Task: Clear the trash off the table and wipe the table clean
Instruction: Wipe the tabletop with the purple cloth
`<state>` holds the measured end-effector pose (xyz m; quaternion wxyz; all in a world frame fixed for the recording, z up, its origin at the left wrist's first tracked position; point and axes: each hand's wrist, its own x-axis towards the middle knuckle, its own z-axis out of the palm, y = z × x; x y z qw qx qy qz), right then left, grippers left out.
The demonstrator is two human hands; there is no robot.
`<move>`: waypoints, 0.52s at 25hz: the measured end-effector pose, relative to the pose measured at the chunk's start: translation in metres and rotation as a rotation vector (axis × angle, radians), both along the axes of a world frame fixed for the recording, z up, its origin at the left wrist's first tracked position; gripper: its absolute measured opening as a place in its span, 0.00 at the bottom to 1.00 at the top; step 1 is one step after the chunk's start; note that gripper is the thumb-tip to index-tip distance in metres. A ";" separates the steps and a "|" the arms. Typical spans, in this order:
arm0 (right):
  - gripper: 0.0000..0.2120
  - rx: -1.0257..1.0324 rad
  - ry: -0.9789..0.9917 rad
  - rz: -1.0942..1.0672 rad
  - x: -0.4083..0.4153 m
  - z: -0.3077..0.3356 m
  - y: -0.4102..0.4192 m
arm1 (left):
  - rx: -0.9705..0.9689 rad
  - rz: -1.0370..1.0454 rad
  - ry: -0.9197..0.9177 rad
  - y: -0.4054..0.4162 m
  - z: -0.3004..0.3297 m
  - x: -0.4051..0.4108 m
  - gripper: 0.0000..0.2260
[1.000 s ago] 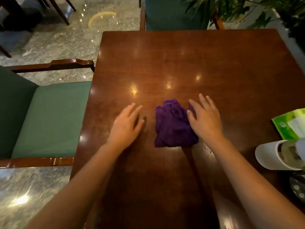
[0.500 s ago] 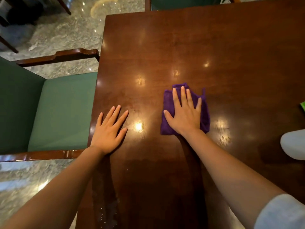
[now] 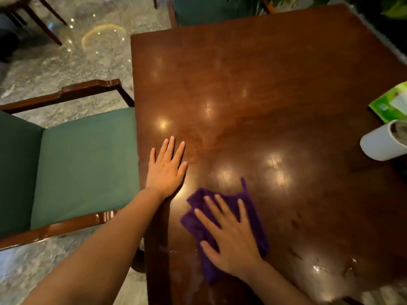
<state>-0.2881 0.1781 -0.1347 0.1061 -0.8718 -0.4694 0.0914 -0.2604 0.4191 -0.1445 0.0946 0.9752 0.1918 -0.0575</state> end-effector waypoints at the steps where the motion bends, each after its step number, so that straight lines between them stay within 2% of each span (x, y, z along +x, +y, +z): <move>1: 0.33 -0.009 -0.022 -0.081 -0.002 -0.001 -0.009 | -0.023 -0.047 0.010 0.006 0.001 -0.002 0.28; 4: 0.31 -0.051 -0.073 -0.380 0.025 -0.001 -0.014 | -0.062 -0.251 -0.011 0.032 0.003 -0.020 0.28; 6: 0.32 -0.077 -0.084 -0.463 0.061 0.000 0.005 | -0.181 -0.238 -0.119 0.038 0.003 -0.030 0.25; 8: 0.32 -0.096 -0.073 -0.455 0.095 0.001 0.034 | -0.337 -0.065 -0.260 0.035 0.003 -0.029 0.23; 9: 0.32 -0.110 -0.071 -0.431 0.105 0.000 0.049 | -0.327 -0.016 -0.293 0.032 0.002 -0.027 0.23; 11: 0.33 -0.107 -0.068 -0.365 0.106 -0.002 0.077 | -0.178 -0.006 -0.296 0.028 -0.005 -0.025 0.23; 13: 0.34 -0.054 -0.081 -0.266 0.085 -0.003 0.095 | -0.164 0.031 -0.321 0.031 -0.009 -0.022 0.24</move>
